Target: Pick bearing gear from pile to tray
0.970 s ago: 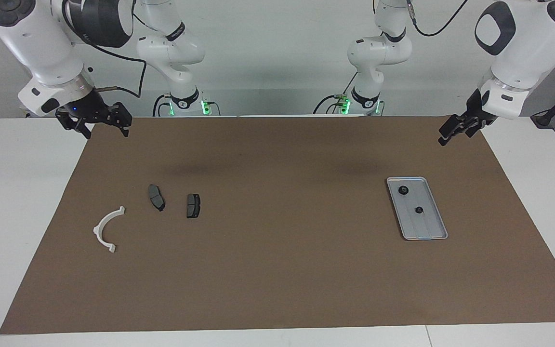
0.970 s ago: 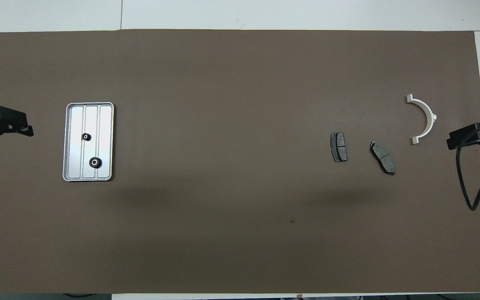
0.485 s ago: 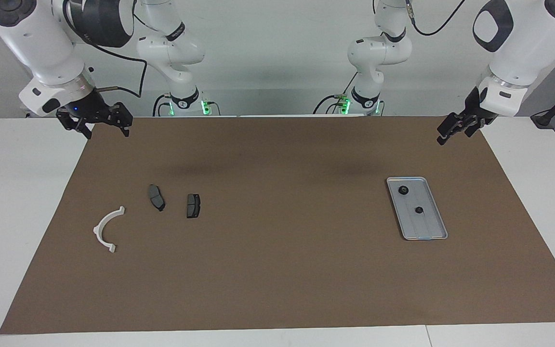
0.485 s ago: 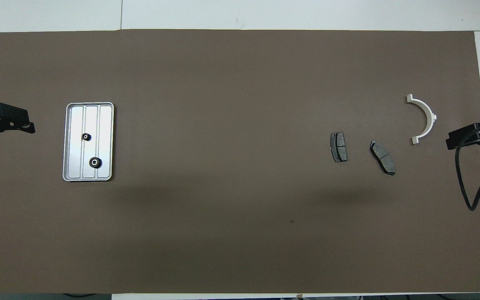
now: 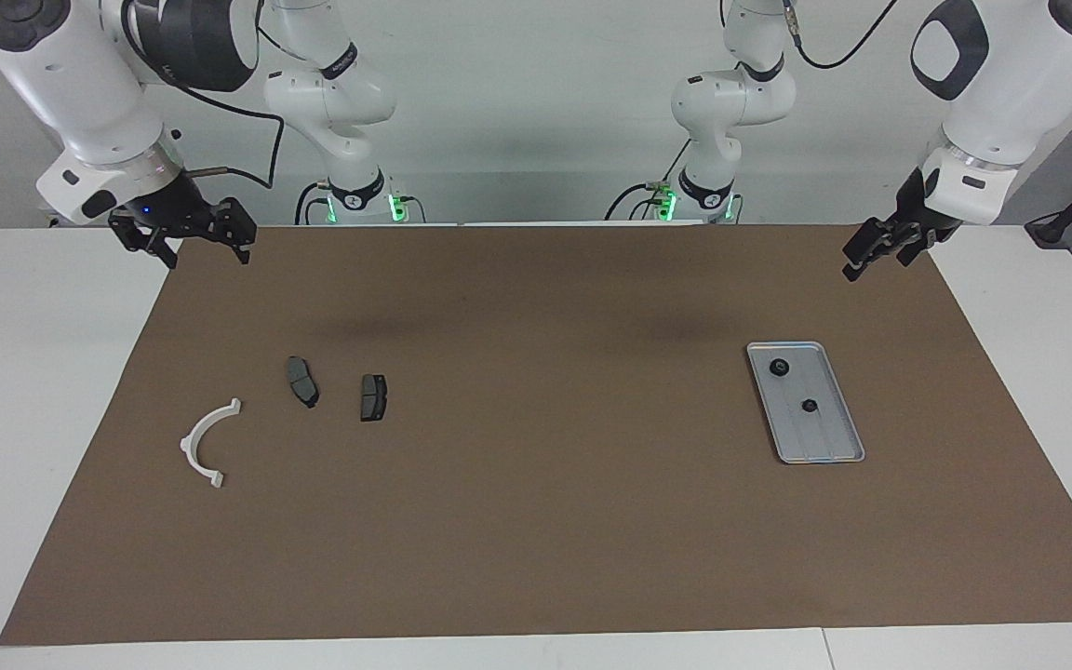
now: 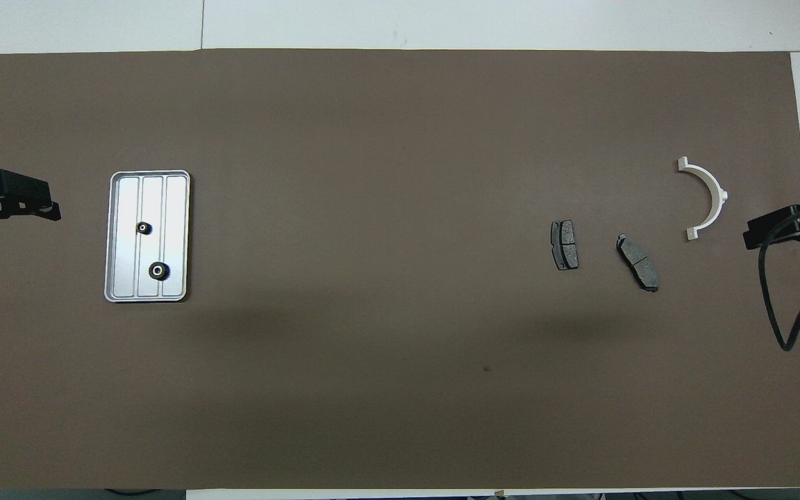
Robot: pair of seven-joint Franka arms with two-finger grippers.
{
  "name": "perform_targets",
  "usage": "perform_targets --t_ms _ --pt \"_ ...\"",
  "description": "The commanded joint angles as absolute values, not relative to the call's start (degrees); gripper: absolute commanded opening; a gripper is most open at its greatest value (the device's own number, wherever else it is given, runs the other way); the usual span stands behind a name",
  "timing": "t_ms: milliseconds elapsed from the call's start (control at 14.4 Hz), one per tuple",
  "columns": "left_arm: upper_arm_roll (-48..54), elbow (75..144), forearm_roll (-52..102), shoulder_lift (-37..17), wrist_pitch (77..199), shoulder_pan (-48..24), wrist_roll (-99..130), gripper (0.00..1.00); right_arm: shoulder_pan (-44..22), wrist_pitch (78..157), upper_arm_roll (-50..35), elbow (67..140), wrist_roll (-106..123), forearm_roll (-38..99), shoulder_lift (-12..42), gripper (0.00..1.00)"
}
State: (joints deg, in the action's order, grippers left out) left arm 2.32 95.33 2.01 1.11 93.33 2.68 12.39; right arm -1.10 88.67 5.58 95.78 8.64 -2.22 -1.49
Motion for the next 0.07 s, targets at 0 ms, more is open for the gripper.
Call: perform_targets --t_ms 0 --pt "2.37 94.22 2.02 0.35 93.52 2.55 11.69 1.0 -1.05 89.47 5.54 97.21 7.73 -1.05 -2.81 1.0"
